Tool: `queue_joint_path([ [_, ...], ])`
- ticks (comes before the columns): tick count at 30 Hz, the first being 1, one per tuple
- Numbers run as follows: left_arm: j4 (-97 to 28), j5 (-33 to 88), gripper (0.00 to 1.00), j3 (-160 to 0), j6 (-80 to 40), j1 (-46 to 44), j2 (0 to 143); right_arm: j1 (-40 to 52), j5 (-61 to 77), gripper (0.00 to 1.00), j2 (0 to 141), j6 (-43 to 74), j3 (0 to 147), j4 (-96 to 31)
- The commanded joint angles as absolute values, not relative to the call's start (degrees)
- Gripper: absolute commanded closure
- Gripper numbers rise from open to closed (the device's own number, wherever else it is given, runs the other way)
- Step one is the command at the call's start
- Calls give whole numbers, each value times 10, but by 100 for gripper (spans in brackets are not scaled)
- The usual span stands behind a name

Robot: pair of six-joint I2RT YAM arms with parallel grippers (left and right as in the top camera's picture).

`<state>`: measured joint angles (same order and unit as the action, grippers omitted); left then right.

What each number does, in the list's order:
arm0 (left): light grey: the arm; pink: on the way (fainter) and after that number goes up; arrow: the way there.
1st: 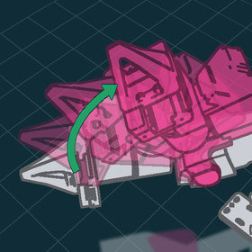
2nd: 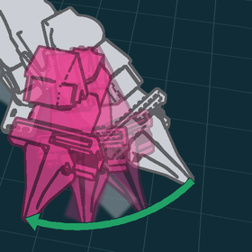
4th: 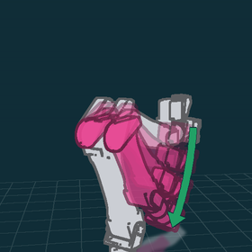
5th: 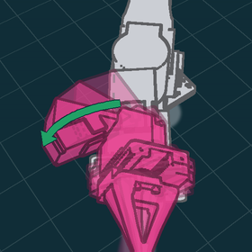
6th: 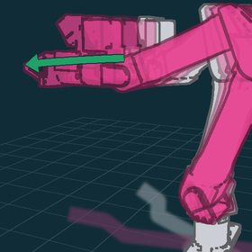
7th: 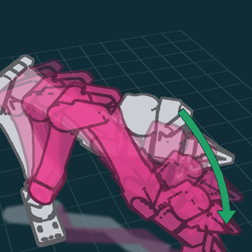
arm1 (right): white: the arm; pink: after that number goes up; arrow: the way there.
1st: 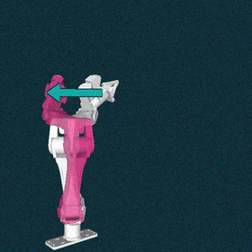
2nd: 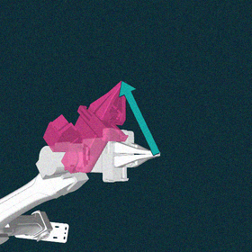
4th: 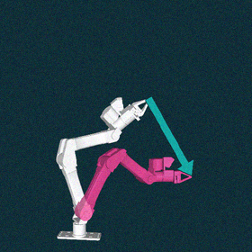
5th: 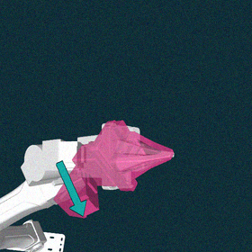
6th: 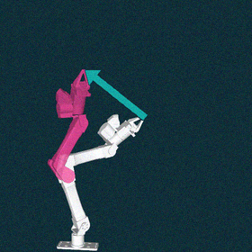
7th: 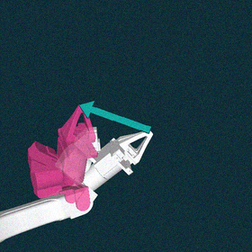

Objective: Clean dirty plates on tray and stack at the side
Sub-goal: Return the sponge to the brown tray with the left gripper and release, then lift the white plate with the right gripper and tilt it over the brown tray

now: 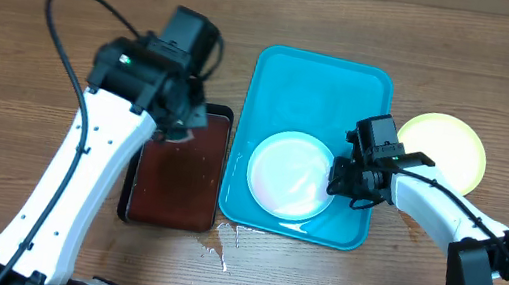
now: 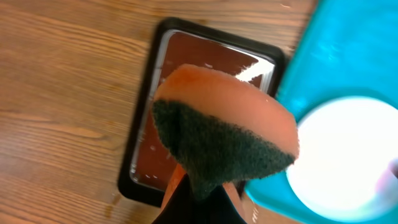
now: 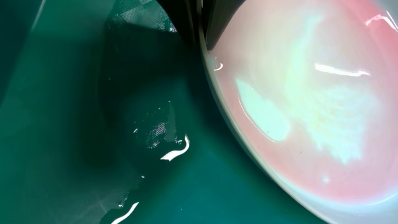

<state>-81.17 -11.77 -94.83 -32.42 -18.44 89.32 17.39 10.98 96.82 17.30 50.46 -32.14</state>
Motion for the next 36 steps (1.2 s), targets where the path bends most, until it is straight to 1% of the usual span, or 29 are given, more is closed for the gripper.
queue_joint_path([
  [1, -783, -143, 96, -874, -311, -152, 909, 177, 84, 96, 983, 177, 499, -328],
  [4, -707, -90, 96, -782, -302, -137, 914, 176, 69, 96, 983, 209, 499, -328],
  [6, -654, -54, 96, -722, -294, -134, 920, 177, 71, 96, 983, 211, 499, -328],
  [9, -592, -33, 96, -650, -296, -134, 931, 177, 71, 96, 982, 208, 500, -333],
  [13, -566, -31, 95, -620, -298, -134, 936, 177, 71, 96, 975, 206, 509, -355],
  [14, -567, -31, 91, -622, -298, -134, 936, 177, 70, 96, 970, 206, 515, -365],
  [15, -570, -31, 81, -627, -298, -134, 933, 177, 69, 96, 961, 201, 527, -381],
  [16, -573, -29, 73, -633, -298, -134, 930, 177, 66, 96, 954, 195, 536, -394],
  [18, -584, -27, 62, -648, -298, -132, 922, 177, 50, 96, 940, 195, 557, -422],
  [21, -608, -20, 51, -680, -295, -122, 908, 180, 24, 96, 922, 183, 606, -483],
  [25, -650, -14, 43, -741, -284, -99, 890, 202, -8, 96, 916, 150, 682, -556],
  [28, -684, -14, 32, -794, -284, -75, 875, 235, -51, 96, 916, 141, 742, -595],
  [30, -705, -14, 15, -831, -283, -57, 866, 262, -69, 96, 916, 127, 776, -604],
  [32, -725, -12, 5, -868, -283, -37, 858, 292, -89, 96, 916, 119, 801, -601],
  [34, -743, -10, 0, -904, -283, -17, 852, 325, -120, 96, 916, 119, 816, -587],
  [36, -758, -10, 0, -935, -283, 3, 846, 360, -152, 96, 916, 119, 820, -562],
])
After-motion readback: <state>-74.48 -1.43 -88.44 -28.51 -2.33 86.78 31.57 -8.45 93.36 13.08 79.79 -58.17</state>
